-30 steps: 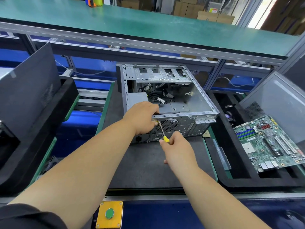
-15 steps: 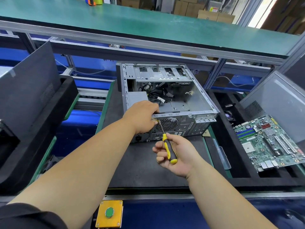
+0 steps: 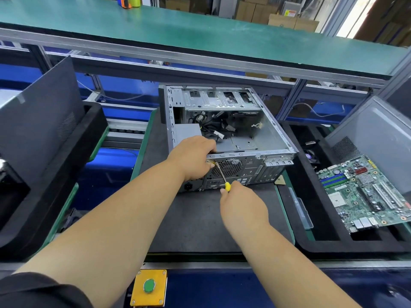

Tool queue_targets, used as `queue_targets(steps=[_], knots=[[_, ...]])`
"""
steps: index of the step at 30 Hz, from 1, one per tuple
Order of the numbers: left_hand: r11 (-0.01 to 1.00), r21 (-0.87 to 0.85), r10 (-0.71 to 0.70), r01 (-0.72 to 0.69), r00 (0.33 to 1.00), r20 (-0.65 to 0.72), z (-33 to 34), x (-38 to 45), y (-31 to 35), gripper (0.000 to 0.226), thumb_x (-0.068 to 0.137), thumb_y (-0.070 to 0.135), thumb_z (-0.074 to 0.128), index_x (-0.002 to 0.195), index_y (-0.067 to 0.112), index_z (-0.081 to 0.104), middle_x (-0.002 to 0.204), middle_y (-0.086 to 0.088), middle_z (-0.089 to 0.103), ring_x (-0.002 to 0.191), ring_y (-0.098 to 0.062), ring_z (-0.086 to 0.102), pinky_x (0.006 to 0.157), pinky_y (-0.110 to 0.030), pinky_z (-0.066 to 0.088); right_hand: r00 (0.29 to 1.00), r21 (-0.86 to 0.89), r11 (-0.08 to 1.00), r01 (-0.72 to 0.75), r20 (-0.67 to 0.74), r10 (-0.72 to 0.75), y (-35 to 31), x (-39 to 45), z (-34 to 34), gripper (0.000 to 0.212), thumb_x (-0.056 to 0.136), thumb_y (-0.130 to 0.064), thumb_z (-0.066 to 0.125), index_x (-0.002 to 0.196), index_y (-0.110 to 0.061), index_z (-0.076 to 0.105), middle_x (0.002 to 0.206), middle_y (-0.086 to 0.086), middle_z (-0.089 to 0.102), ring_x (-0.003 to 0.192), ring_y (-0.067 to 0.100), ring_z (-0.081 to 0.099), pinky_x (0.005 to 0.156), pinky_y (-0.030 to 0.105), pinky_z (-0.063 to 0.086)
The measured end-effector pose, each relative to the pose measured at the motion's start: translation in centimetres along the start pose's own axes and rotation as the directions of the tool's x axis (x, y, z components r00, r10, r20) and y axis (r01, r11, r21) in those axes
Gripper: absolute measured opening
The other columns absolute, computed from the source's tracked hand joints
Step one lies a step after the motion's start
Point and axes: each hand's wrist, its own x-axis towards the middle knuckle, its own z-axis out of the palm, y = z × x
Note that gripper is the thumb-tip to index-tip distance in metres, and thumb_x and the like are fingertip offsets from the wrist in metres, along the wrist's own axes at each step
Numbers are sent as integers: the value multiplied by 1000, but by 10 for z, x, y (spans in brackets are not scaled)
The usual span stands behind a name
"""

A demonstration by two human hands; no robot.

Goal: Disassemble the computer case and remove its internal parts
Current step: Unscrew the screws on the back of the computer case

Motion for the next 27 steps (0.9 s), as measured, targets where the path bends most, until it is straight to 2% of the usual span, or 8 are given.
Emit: queue_targets(steps=[4, 6, 9, 13, 16, 19, 22, 27], knots=[[1000, -5, -8, 8, 1000, 1, 0, 0, 0, 30, 86, 36, 67, 110, 23, 55, 108, 3, 58, 105, -19, 49, 88, -36, 43, 992, 263, 963, -56, 125, 24, 0, 8, -4, 36, 104, -40, 37, 89, -11, 52, 84, 6, 60, 75, 26, 55, 64, 35, 41], [1000, -4, -6, 6, 1000, 1, 0, 0, 0, 31, 86, 36, 67, 111, 23, 55, 109, 3, 58, 106, -20, 49, 88, -36, 43, 925, 665, 676, -316, 373, 65, 2, 9, -7, 40, 105, -35, 36, 87, -7, 59, 67, 9, 59, 51, 21, 49, 54, 31, 40], [1000, 2, 0, 0, 1000, -2, 0, 0, -1, 32, 86, 37, 67, 111, 23, 54, 109, 2, 57, 106, -20, 48, 88, -35, 42, 815, 818, 122, -562, 573, -82, 13, 9, -9, 42, 103, -28, 40, 92, 1, 67, 60, 7, 56, 41, 11, 42, 48, 25, 38], [1000, 3, 3, -3, 1000, -4, 0, 0, -1, 31, 86, 36, 67, 110, 22, 54, 108, 2, 57, 104, -20, 48, 87, -36, 42, 763, 764, -95, -638, 610, -214, 18, 4, -8, 33, 101, -30, 46, 88, -4, 63, 63, 4, 56, 38, 8, 38, 39, 19, 37], [1000, 4, 6, -6, 1000, -8, 1, 0, -1, 31, 86, 37, 67, 110, 22, 54, 107, 2, 57, 104, -19, 48, 86, -34, 42, 826, 833, -4, -554, 549, -129, 12, 3, 0, 32, 102, -30, 47, 85, -7, 60, 59, 2, 56, 34, 8, 33, 37, 20, 30], [1000, 8, 8, -8, 1000, -16, 1, 0, -1, 31, 86, 38, 67, 109, 22, 54, 107, 3, 57, 104, -19, 48, 86, -33, 41, 929, 796, 494, -350, 365, 70, 7, 1, -1, 32, 104, -31, 42, 85, -9, 58, 53, 0, 62, 34, 11, 39, 39, 21, 32], [1000, 5, 0, 0, 1000, -8, 2, 0, -1, 31, 86, 37, 67, 110, 23, 54, 108, 3, 57, 105, -19, 48, 86, -33, 41, 999, 302, 953, -18, 34, 8, 5, -2, -2, 30, 104, -35, 39, 92, -11, 54, 83, 6, 71, 71, 21, 63, 58, 30, 45], [1000, 0, -2, 2, 1000, 1, 1, 0, -1, 33, 86, 36, 66, 114, 22, 54, 110, 2, 57, 107, -20, 48, 89, -34, 41, 992, -176, 984, 34, -112, -54, -3, 0, 1, 27, 104, -35, 37, 109, -13, 52, 106, 4, 66, 97, 25, 65, 62, 28, 36]])
